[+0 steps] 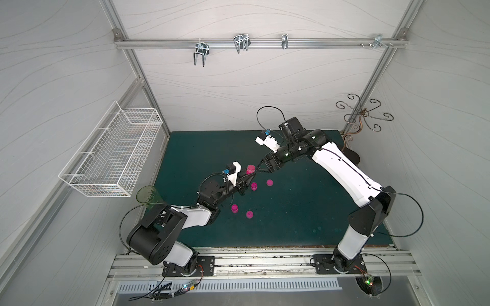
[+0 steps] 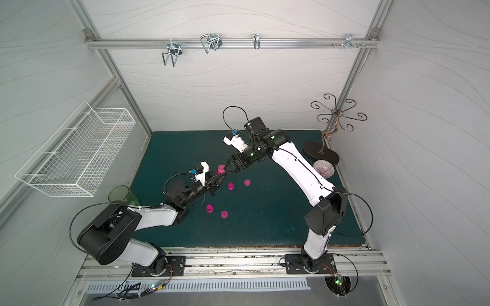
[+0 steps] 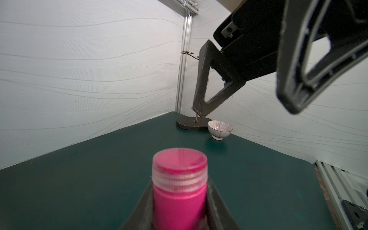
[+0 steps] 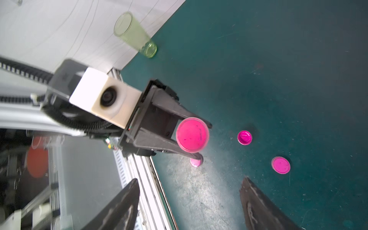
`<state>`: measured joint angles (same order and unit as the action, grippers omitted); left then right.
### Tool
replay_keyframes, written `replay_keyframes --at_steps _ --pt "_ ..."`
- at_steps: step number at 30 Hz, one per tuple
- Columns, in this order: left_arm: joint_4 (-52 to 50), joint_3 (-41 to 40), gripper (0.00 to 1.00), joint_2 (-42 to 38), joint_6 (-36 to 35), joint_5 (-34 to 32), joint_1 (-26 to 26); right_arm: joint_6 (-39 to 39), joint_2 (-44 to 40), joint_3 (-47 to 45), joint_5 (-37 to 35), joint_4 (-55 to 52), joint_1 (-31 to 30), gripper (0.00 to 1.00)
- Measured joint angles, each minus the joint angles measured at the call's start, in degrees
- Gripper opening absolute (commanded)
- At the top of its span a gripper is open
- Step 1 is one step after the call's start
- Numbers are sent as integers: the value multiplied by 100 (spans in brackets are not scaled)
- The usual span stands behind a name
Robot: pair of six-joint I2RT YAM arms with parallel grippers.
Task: Close the paint jar lid
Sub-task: Screw the lid onto the paint jar.
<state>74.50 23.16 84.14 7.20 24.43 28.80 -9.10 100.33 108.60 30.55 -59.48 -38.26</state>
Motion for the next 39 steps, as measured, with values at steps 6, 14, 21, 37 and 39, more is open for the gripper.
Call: replay_keyframes --at_steps 6,14,21,37,39 --pt "-2 0 0 0 96 201 0 -621 352 286 151 -258 -107 76" --pt "-2 0 0 0 173 330 0 -938 807 776 122 -446 -216 69" --pt "-2 0 0 0 205 350 0 -1040 909 835 120 -540 -249 65" --pt "-11 0 0 0 205 367 -4 -938 964 835 68 -555 -256 26" --pt "-26 2 0 2 205 350 -4 -798 966 833 28 -520 -273 24"
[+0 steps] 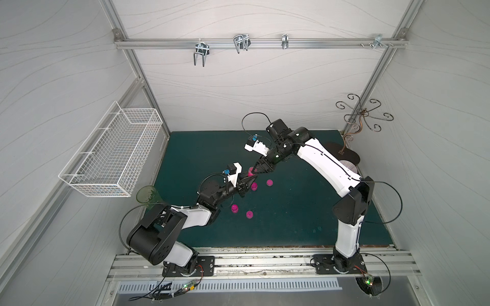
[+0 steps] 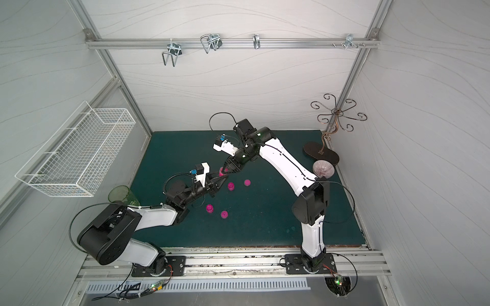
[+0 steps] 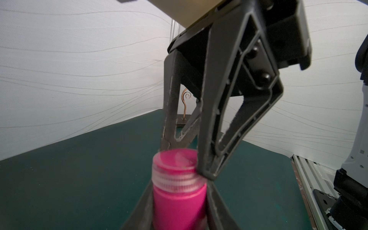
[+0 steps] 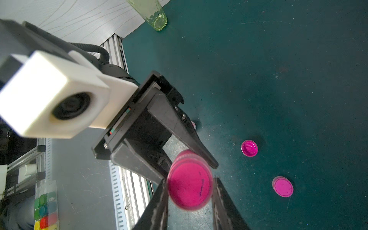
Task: Close the paint jar lid
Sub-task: Screw the lid onto the paint jar.
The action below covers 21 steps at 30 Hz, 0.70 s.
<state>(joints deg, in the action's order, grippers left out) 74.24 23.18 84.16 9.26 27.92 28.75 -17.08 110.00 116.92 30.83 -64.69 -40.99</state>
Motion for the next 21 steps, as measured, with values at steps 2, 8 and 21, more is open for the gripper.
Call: replay_keyframes --at_steps 2,8,21 --pt "-46 9 0 0 -2 -63 -11 341 0 -28 -153 118 -57 22" --pt "-448 4 0 118 -4 -490 -98 2208 -11 -531 -1228 1034 -433 26" --pt "-407 4 0 -131 -22 -476 -44 3036 -702 -1233 -1687 1633 -732 68"
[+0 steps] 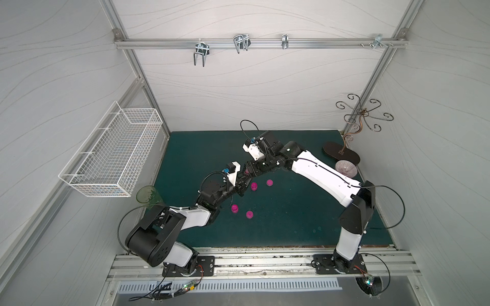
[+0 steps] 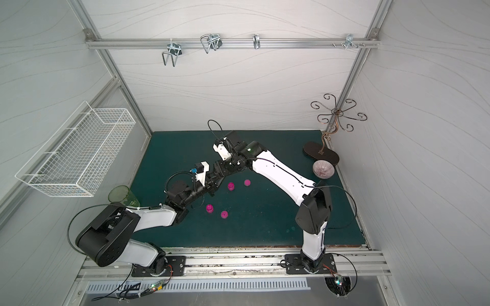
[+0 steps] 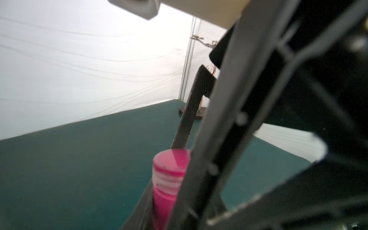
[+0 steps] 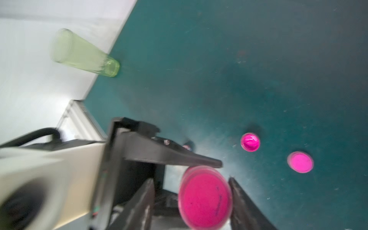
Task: Close the paint jar lid
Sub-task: Screw the lid onto the paint jar.
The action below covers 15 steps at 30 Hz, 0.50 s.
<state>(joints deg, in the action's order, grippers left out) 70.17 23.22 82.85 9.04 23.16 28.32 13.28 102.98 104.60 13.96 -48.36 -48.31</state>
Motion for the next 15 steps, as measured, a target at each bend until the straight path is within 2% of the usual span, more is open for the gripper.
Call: replay_keyframes --at_steps 6,10,15 --pt "212 120 0 -26 13 240 24 -1231 -546 101 1016 -546 568 72" --pt "219 120 0 -26 48 437 24 -2282 -487 452 1209 -1137 717 72" --pt "238 142 0 -13 155 671 24 -3176 -214 767 1316 -1552 671 70"
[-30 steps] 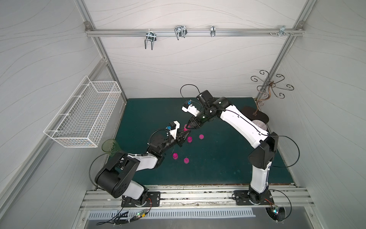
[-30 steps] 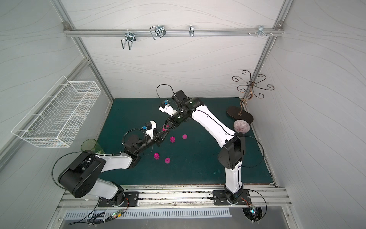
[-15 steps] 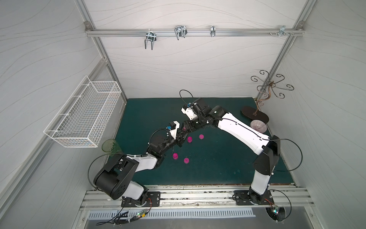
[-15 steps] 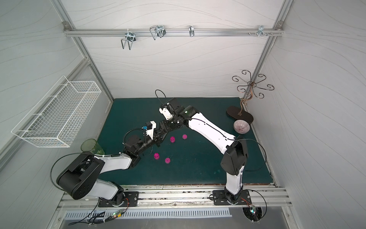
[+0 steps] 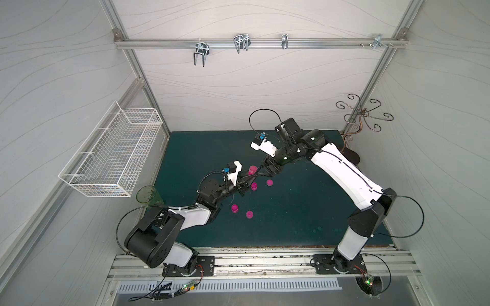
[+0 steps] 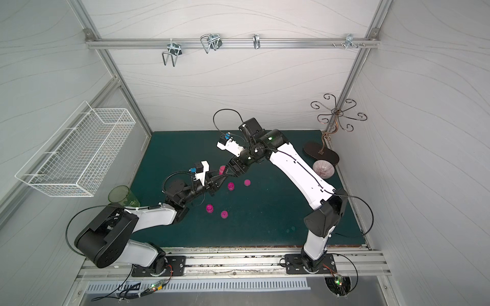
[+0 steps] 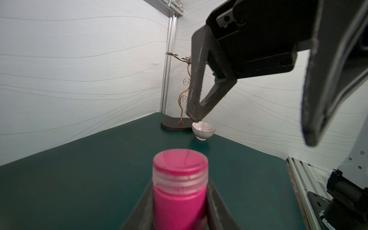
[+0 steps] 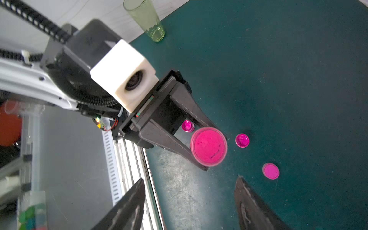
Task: Close the paint jar lid
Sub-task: Screw the lid onto the paint jar.
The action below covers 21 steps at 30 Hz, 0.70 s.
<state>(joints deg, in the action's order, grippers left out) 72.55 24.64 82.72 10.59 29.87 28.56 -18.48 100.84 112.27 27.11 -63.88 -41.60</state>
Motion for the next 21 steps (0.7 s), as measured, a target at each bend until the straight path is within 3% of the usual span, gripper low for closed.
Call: replay_keyframes --at_steps 7,21 --pt "74 42 0 24 85 192 0 -645 560 426 92 -348 0 63" --pt "92 72 0 33 118 256 0 -811 887 813 232 -540 20 51"
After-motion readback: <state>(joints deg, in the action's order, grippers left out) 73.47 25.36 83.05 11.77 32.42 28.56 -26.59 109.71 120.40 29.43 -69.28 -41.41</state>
